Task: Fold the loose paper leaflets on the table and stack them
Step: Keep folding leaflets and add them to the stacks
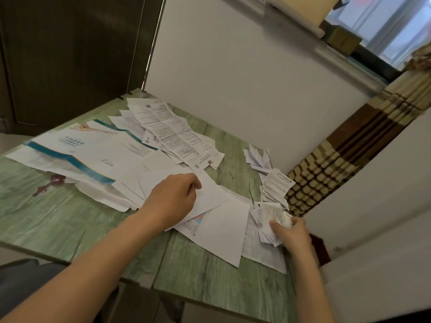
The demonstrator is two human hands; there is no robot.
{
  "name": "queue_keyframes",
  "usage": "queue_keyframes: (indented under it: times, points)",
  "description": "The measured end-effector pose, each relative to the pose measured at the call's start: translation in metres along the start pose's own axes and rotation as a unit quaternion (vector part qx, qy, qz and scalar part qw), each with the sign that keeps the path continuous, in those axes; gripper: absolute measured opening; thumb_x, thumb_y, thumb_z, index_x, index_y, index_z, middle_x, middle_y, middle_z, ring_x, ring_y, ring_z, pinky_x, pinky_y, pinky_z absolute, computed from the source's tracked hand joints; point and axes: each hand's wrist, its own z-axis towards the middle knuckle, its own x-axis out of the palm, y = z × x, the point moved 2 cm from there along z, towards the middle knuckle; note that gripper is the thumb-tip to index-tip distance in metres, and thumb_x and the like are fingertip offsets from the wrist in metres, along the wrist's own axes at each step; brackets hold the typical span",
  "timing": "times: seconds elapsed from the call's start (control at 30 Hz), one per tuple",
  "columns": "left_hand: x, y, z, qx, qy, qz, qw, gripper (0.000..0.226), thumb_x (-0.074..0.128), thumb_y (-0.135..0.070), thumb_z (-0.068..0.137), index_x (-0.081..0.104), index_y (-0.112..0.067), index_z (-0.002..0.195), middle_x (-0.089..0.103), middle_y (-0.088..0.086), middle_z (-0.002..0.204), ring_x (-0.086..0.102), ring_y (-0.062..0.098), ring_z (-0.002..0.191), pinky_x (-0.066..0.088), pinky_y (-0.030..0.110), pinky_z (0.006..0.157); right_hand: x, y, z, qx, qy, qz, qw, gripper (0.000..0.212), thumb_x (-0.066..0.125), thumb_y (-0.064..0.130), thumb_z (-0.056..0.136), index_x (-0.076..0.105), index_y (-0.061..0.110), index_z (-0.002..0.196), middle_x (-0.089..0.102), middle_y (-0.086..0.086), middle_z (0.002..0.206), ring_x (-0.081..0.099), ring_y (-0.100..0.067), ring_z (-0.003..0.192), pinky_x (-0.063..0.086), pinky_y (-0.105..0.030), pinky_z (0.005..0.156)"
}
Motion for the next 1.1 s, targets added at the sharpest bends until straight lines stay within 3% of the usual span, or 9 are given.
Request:
queue_keyframes:
  times: [0.23,0.37,0.47,0.53,0.6,0.7,0.83,0.97,1.1]
  points:
    - [0.0,0.002,0.003,0.005,-0.009,0.007,1.0,0.026,0.04,-0.012,0.097,0.061,-0.018,0.112,0.064,-0.002,0.11,0.058,0.014,0.1,0.047,0.032,0.089,-0.009,0.002,-0.001,-0.036,-0.019,0.107,0.993,0.045,0.062,0.03,0.089,0.048,0.001,0.121,0.054,-0.002,0.091,0.052,-0.023,0.092,0.046,-0.043,0.088]
    - [-0.001,0.005,0.005,0.012,-0.03,0.005,0.999,0.026,0.042,-0.014,0.097,0.061,-0.017,0.114,0.063,-0.001,0.113,0.056,0.014,0.102,0.045,0.03,0.088,-0.017,0.012,-0.001,-0.041,-0.061,0.114,0.991,0.056,0.059,0.035,0.09,0.043,0.003,0.134,0.054,-0.014,0.126,0.052,-0.03,0.115,0.043,-0.046,0.097]
    - [-0.002,0.006,0.006,0.036,-0.022,0.052,0.998,0.03,0.051,-0.026,0.094,0.054,-0.019,0.123,0.056,-0.002,0.125,0.048,0.015,0.114,0.04,0.029,0.095,-0.022,0.03,-0.017,-0.106,-0.135,0.113,0.979,0.042,0.056,0.027,0.093,0.05,0.003,0.127,0.055,-0.012,0.126,0.051,-0.027,0.117,0.04,-0.036,0.094]
    - [0.001,0.009,0.007,0.032,0.026,0.126,0.991,0.056,0.057,-0.046,0.087,0.041,-0.023,0.136,0.043,-0.002,0.14,0.036,0.017,0.13,0.03,0.03,0.105,-0.016,0.049,-0.038,-0.175,-0.148,0.128,0.965,0.03,0.054,0.018,0.093,0.055,0.006,0.12,0.057,-0.005,0.118,0.051,-0.021,0.113,0.04,-0.03,0.091]
    - [0.007,0.013,0.005,0.005,0.091,0.191,0.977,0.084,0.058,-0.062,0.079,0.025,-0.023,0.145,0.022,0.002,0.154,0.015,0.022,0.143,0.014,0.038,0.117,0.005,0.068,-0.06,-0.236,-0.081,0.129,0.96,0.024,0.053,0.012,0.093,0.057,0.01,0.116,0.056,0.002,0.111,0.051,-0.013,0.107,0.039,-0.024,0.089]
    - [0.016,0.019,0.0,-0.026,0.152,0.252,0.955,0.097,0.055,-0.069,0.076,0.013,-0.02,0.149,0.003,0.01,0.158,-0.004,0.028,0.146,-0.003,0.045,0.118,0.045,0.086,-0.083,-0.302,0.068,0.109,0.945,0.018,0.056,0.011,0.092,0.058,0.019,0.107,0.057,0.009,0.104,0.052,-0.002,0.096,0.041,-0.013,0.085]
    - [0.016,0.014,-0.003,-0.02,0.153,0.286,0.946,0.082,0.045,-0.063,0.085,0.019,-0.016,0.147,0.009,0.013,0.157,0.003,0.03,0.145,0.0,0.047,0.118,0.076,0.092,-0.089,-0.298,0.148,0.133,0.933,0.019,0.057,0.009,0.091,0.058,0.024,0.103,0.06,0.013,0.104,0.054,0.001,0.094,0.041,-0.005,0.078]
    - [0.012,0.008,-0.005,0.013,0.154,0.304,0.94,0.057,0.038,-0.053,0.093,0.038,-0.014,0.134,0.037,0.011,0.141,0.028,0.029,0.135,0.017,0.046,0.114,0.076,0.089,-0.086,-0.285,0.087,0.195,0.934,0.025,0.054,-0.001,0.088,0.061,0.022,0.095,0.062,0.014,0.095,0.057,0.006,0.087,0.043,-0.008,0.076]
    - [0.003,-0.001,-0.006,0.052,0.1,0.254,0.96,0.024,0.034,-0.033,0.099,0.049,-0.013,0.1,0.058,0.009,0.11,0.054,0.025,0.101,0.038,0.032,0.082,0.067,0.089,-0.078,-0.248,0.007,0.271,0.93,0.028,0.053,-0.007,0.087,0.064,0.019,0.089,0.066,0.005,0.089,0.06,-0.002,0.083,0.048,-0.015,0.075]
